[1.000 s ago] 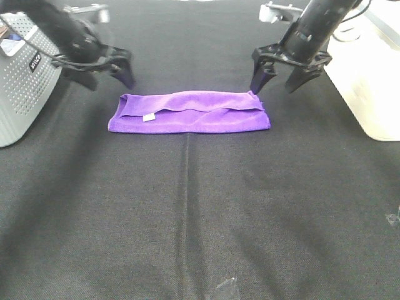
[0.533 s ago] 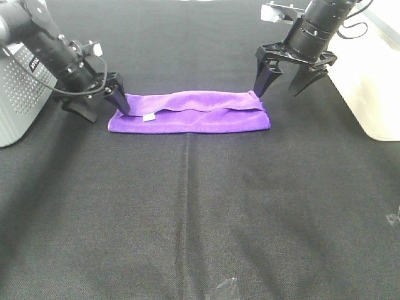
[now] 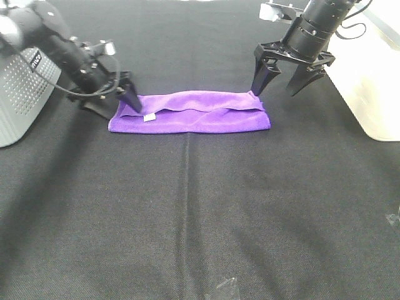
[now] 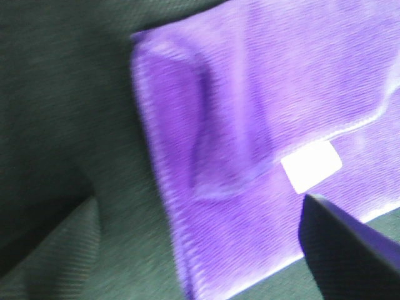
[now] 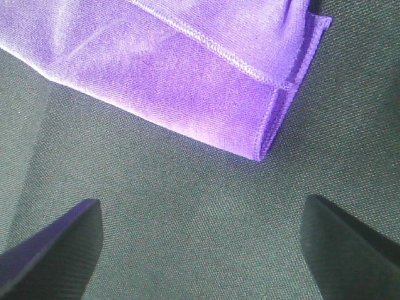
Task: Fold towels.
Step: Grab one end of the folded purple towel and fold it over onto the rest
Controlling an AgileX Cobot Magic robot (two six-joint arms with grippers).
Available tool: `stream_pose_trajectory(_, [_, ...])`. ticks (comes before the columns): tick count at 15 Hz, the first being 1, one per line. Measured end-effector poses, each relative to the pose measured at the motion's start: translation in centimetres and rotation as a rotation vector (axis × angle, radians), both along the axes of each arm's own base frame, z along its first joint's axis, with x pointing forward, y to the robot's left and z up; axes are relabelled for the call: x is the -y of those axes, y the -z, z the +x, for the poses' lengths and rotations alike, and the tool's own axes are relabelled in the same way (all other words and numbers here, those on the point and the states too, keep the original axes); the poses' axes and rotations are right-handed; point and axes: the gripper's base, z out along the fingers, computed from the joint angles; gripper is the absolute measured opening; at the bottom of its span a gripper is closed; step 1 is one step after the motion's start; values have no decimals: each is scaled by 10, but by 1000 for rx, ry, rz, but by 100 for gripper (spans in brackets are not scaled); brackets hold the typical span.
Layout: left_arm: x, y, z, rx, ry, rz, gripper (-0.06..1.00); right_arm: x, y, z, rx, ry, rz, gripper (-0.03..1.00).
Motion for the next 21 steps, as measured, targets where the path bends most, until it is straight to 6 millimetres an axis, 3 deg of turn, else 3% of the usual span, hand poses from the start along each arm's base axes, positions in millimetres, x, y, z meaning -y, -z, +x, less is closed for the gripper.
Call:
stream_pose_trajectory(3, [29, 3, -5, 15, 68, -16, 74, 0, 0, 0, 0, 0, 0, 82])
stream_pose_trajectory(5, [37, 3, -6, 18, 87, -22, 65, 0, 0, 0, 0, 0, 0, 82])
stream_pose_trajectory(7, [36, 7, -6, 15, 87, -13, 48, 0, 0, 0, 0, 0, 0, 82])
stream_pose_trajectory(10, [33, 11, -6, 22, 94, 29, 6, 0, 0, 0, 0, 0, 0, 82])
stream_pose_trajectory(12, [33, 6, -6, 42, 109, 77, 4, 0, 0, 0, -3, 10, 2, 82])
stream_pose_trajectory(14, [26, -7, -8, 59, 138, 164, 4, 2, -2, 0, 3, 18, -17, 82])
stream_pose_trajectory(17, [9, -75, -8, 180, 113, 204, 4, 8, -22, -3, 50, 26, -66, 82])
stream_pose_trajectory(19, [10, -106, -13, 237, 108, 188, 4, 12, -39, -7, 93, 30, -99, 82])
stream_pose_trajectory(21, [24, -117, -17, 259, 138, 130, 4, 15, -54, -10, 127, 35, -128, 82])
